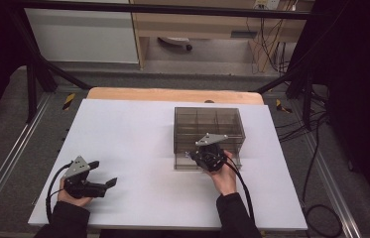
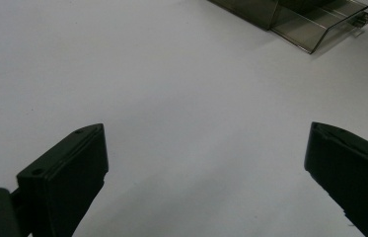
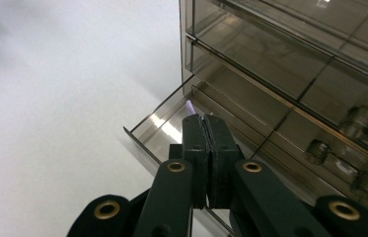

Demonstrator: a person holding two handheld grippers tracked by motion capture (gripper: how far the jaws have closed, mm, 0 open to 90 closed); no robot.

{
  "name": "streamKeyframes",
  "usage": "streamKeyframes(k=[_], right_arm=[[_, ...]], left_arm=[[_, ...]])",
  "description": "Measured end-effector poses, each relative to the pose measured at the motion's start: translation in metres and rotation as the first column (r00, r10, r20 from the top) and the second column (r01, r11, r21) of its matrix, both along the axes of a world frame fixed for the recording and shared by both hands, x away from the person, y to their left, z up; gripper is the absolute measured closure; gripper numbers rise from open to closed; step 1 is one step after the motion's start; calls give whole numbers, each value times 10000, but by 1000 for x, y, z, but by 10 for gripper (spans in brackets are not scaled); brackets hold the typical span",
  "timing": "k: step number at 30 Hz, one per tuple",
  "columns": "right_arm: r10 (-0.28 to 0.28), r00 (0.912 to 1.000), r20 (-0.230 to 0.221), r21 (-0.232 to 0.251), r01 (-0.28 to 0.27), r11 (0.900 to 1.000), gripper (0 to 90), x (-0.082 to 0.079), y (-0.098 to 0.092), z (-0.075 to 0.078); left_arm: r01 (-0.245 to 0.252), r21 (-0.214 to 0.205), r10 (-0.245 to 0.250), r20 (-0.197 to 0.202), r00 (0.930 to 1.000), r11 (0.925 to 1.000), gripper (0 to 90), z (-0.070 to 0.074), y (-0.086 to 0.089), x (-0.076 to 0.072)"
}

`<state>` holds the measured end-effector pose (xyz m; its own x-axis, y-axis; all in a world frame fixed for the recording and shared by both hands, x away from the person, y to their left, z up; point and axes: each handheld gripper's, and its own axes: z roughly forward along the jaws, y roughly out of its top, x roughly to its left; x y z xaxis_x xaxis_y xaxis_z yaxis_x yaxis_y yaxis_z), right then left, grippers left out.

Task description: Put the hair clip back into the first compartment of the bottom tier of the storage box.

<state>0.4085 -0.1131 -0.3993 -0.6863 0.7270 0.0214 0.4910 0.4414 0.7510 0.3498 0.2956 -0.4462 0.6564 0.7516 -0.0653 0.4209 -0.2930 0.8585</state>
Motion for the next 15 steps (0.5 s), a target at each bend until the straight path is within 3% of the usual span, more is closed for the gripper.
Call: streamKeyframes(k=[15], right_arm=[[-21, 9995, -310, -261, 13, 9997, 894, 9, 11, -15]], left_arm=[[1, 11, -1, 1, 10000, 10000, 27, 0, 0, 0]])
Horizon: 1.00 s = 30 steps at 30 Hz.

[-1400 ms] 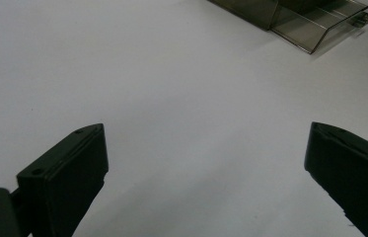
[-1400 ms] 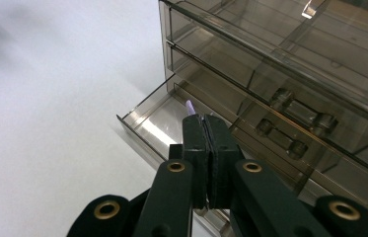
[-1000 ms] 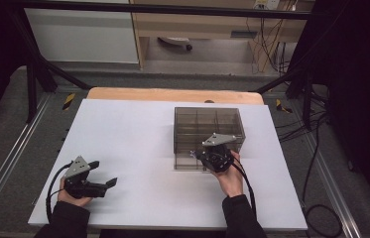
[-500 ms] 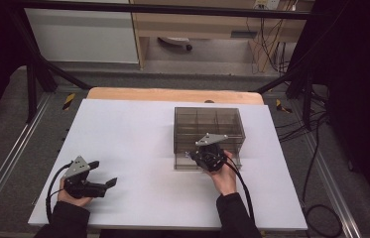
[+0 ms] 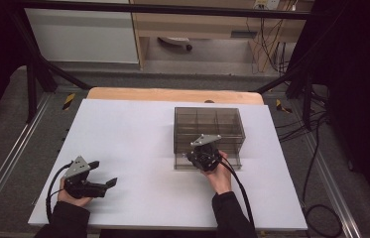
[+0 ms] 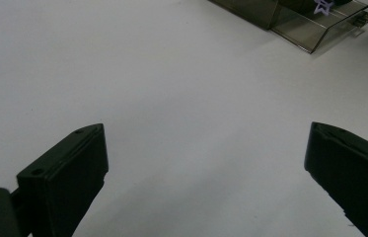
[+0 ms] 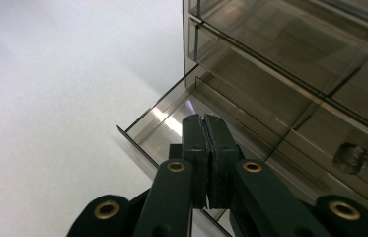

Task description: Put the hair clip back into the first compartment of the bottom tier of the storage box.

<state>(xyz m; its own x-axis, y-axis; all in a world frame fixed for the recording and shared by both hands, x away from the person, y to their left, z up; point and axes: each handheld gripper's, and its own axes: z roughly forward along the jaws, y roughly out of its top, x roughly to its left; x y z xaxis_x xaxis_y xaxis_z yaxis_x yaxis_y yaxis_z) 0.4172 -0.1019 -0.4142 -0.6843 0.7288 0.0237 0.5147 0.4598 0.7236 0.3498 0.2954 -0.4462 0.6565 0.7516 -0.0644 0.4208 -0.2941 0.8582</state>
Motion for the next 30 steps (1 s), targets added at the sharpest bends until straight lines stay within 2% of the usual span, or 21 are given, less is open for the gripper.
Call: streamKeyframes(k=[30], right_arm=[[-200, 9987, -461, -290, 187, 9994, 878, 8, 8, -19]], left_arm=[[9, 2, -9, 1, 10000, 10000, 27, 0, 0, 0]])
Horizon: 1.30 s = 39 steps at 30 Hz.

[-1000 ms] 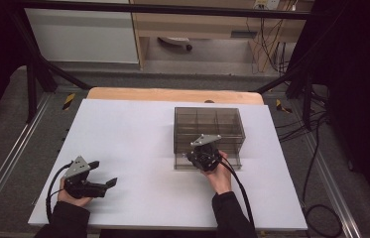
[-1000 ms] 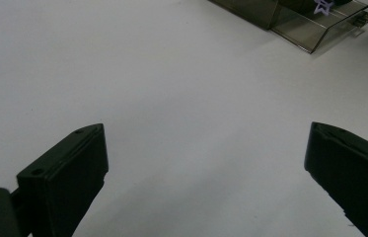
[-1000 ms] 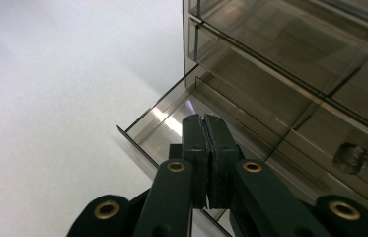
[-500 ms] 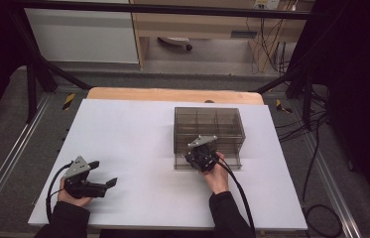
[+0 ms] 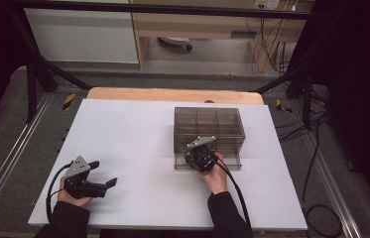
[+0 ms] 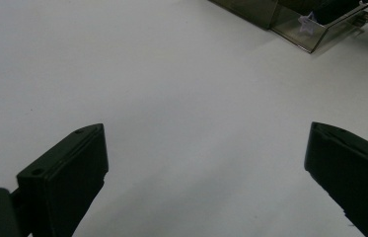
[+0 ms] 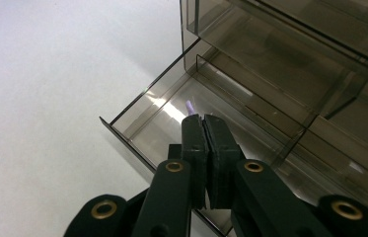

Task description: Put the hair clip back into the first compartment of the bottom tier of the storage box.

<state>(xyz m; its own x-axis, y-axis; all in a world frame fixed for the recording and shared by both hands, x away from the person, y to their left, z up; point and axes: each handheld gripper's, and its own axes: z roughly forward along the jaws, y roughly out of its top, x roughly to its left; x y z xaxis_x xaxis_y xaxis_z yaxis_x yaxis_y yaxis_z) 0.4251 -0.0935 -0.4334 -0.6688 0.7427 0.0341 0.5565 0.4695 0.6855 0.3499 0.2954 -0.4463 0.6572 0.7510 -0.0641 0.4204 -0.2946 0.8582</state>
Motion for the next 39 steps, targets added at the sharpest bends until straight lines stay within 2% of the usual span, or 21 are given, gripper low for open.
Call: streamKeyframes(k=[5, 17, 24, 34, 39], right_arm=[[-73, 9997, 225, 83, 71, 9999, 784, -1, -1, 2], [-235, 9964, 815, 903, 161, 9958, 520, -12, -12, 23], [-242, 9965, 800, 1334, 133, 9910, 336, -19, -22, 31], [-370, 9945, 982, 1413, 228, 9897, 125, -28, -34, 41], [-557, 9929, 1049, 1494, 396, 9880, 82, -32, -42, 41]], left_arm=[[11, 6, -11, -3, 10000, 10000, 27, 0, 0, 0], [4, 7, -4, -18, 10000, 10000, 27, 0, 0, 0], [-1, 4, 1, -7, 10000, 10000, 27, 0, 0, 0], [6, 14, -6, 5, 10000, 10000, 27, 0, 0, 0], [-2, 8, 2, -6, 10000, 10000, 27, 0, 0, 0]])
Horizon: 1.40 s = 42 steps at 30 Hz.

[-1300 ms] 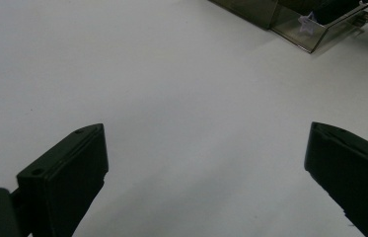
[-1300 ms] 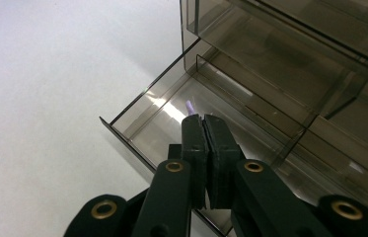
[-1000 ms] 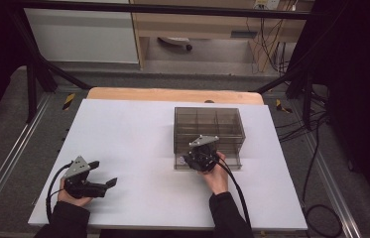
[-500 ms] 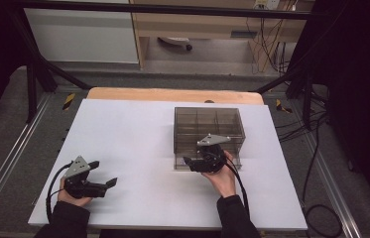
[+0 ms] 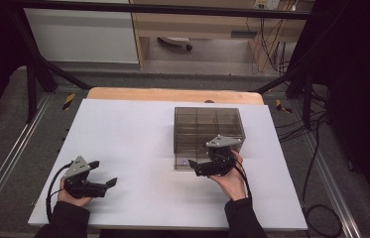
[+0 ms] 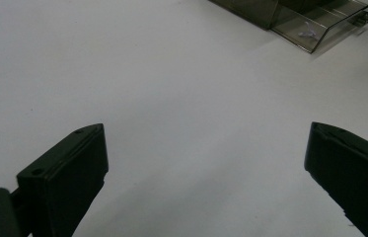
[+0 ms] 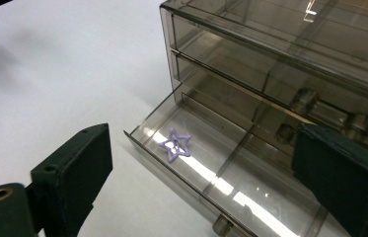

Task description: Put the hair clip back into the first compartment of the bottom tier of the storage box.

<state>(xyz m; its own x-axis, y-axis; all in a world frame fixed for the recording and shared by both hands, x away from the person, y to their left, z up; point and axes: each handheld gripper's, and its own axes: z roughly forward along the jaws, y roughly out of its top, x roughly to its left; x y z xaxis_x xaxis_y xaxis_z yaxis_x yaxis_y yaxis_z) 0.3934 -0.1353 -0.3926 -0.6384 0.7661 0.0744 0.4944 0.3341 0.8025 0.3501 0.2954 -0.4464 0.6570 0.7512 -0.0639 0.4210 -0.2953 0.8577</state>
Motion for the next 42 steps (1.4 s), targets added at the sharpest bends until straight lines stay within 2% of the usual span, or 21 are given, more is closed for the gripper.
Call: streamKeyframes(k=[13, 29, 42], right_arm=[[-443, 9990, -2, 90, 443, 9990, 30, -8, -30, -7], [-782, 9969, 108, 141, 781, 9968, 28, -21, -61, -16], [-1098, 9939, -58, 294, 1099, 9935, 28, -27, -79, -25]], left_arm=[[0, 17, 0, -4, 10000, 10000, 27, 0, 0, 0], [-21, -10, 21, -16, 10000, 10000, 27, -1, 1, 0], [-45, -25, 45, -30, 10000, 10000, 27, -1, 1, 1]])
